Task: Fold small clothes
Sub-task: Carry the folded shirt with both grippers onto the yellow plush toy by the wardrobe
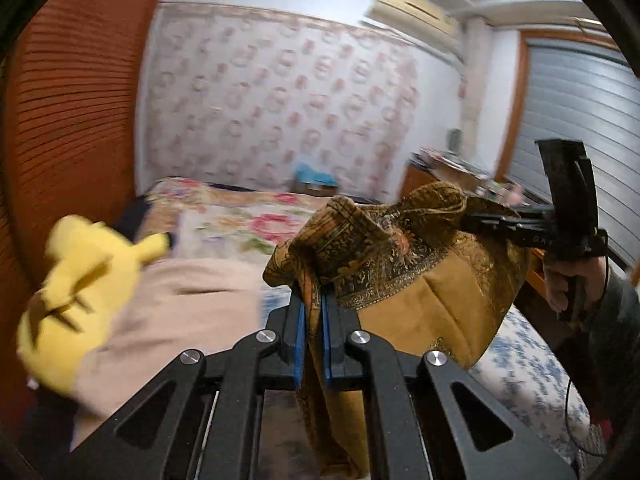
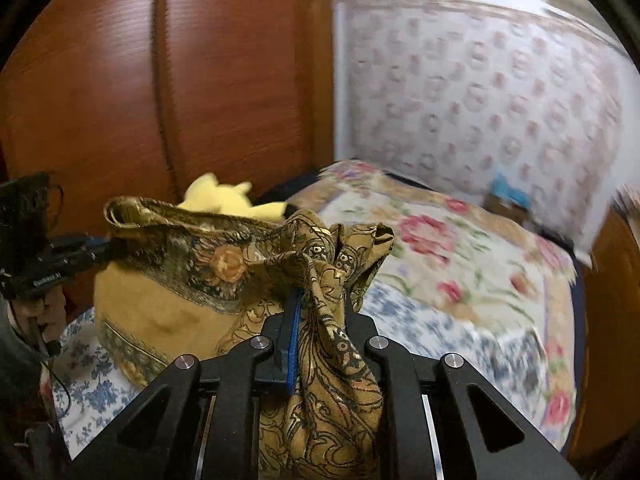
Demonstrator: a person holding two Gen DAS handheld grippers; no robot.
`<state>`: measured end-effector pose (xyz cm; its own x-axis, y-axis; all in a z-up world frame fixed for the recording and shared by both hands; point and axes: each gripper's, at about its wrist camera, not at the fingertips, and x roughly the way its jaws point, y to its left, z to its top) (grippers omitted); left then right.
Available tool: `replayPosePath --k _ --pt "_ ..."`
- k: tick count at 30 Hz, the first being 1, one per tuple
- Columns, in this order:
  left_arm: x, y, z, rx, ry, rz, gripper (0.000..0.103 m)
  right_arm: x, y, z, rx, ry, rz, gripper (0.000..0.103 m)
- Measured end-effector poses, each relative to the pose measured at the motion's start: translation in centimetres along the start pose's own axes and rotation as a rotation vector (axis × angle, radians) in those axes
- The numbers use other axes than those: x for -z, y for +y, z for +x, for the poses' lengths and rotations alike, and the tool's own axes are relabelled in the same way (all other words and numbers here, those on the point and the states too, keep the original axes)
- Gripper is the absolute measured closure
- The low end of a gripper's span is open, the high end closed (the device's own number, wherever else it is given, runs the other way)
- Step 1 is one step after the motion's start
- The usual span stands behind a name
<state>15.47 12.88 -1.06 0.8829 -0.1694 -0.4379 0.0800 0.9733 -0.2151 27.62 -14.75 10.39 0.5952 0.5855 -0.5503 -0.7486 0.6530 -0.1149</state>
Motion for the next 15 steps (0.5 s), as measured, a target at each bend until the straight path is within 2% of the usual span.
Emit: replayPosePath --k 2,8,11,15 --pt "0.9 2.5 -1.1 -0.048 -0.015 -0.030 0.096 -2.2 2.2 2.4 -0.016 0.020 -0.066 0.087" --pt "3.6 8.0 -2.2 -0.128 -0.010 -0.124 0.096 -8.0 7.6 9.1 -0.065 0.043 -0.209 0.087" --pt "5.2 9.3 -1.6 -0.177 0.036 -0.153 0.096 -10.2 9.9 12.7 -0.076 0.053 -0.273 0.087" --pt "6.7 10.8 -1.3 -0.198 0.065 -0.181 0.096 -12.5 11.5 18.4 -0.065 0.090 -0.342 0.087"
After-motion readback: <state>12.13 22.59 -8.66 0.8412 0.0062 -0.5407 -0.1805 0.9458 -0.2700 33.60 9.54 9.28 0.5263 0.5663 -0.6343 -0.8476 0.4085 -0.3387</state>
